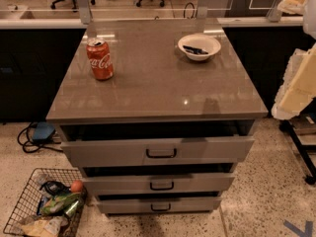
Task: Pick rxbar blueberry from paper bowl and place on counter
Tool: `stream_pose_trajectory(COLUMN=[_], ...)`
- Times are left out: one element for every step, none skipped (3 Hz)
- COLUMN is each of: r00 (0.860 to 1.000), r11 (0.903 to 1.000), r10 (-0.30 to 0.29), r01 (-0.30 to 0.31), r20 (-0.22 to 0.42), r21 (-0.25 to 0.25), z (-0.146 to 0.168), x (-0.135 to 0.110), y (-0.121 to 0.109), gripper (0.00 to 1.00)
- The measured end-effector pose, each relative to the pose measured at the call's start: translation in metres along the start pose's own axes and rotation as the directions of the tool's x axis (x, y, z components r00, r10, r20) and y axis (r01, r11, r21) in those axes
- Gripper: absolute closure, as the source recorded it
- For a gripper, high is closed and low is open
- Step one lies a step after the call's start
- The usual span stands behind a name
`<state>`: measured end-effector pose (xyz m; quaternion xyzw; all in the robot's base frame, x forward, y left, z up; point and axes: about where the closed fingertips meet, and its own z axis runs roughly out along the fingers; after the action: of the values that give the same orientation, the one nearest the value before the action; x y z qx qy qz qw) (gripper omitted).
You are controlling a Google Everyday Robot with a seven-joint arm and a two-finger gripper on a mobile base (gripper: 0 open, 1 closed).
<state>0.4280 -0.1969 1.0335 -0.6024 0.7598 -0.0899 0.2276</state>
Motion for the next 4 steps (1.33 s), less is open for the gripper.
stream_pose_trajectory(r00=[1.000, 0.999, 0.980, 0.926], r11=[1.0000, 0.9988, 0.9801, 0.9264], r10=[0.000, 0.048, 0.198, 0.373], r01=[0.000, -0.048, -0.198, -0.375], r20=[0.000, -0.004, 0.034, 0.063], r21=[0.000, 0.001, 0.006, 0.031], z=[0.000, 0.000, 0.013, 0.036], x=[0.000, -0.009, -0.026, -0.032], y=[0.000, -0.014, -0.058, -0.102], gripper=[0.00, 0.00, 0.00, 0.00])
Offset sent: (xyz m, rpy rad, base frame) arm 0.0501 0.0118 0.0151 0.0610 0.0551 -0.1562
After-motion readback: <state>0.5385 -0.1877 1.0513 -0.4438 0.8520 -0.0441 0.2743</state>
